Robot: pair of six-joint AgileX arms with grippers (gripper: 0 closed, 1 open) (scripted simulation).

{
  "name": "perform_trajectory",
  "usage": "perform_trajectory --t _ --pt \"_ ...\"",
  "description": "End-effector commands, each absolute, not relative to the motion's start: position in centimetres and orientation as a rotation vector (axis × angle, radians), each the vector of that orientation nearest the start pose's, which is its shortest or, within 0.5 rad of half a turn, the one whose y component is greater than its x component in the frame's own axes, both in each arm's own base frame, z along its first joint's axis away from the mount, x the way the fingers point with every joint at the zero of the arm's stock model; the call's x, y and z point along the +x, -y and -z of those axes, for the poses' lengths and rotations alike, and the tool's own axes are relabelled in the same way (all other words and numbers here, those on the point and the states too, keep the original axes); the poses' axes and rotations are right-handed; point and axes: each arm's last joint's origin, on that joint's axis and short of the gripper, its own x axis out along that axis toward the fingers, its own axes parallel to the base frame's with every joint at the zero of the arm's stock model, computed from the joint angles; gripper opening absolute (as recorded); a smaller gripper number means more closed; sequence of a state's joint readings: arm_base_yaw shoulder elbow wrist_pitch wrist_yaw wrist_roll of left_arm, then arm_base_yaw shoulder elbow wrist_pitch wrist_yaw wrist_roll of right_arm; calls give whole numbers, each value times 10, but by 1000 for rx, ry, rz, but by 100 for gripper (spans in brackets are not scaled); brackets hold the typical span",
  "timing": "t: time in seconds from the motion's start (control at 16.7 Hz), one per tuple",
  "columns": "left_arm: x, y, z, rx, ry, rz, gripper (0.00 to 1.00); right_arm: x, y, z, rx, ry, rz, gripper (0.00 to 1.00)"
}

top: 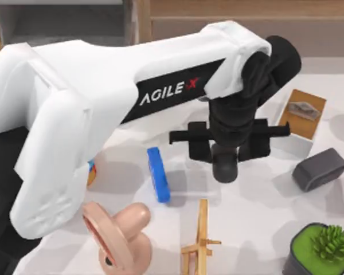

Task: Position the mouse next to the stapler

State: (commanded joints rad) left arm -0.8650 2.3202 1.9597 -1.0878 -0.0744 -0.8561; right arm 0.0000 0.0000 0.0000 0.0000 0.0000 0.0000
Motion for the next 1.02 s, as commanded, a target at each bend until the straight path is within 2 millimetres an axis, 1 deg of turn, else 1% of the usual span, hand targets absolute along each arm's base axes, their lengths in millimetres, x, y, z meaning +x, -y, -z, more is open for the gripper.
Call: perform_trajectory --t 0.24,0.48,1.02 --pt "308 350 -144 -3 -1470 -5 0 106 1 -160 0 0 0 100" --pt "308 350 -144 -3 -1470 -5 0 106 1 -160 0 0 0 100" --pt "308 350 -144 -3 -1470 -5 68 106 1 -160 0 0 0 100"
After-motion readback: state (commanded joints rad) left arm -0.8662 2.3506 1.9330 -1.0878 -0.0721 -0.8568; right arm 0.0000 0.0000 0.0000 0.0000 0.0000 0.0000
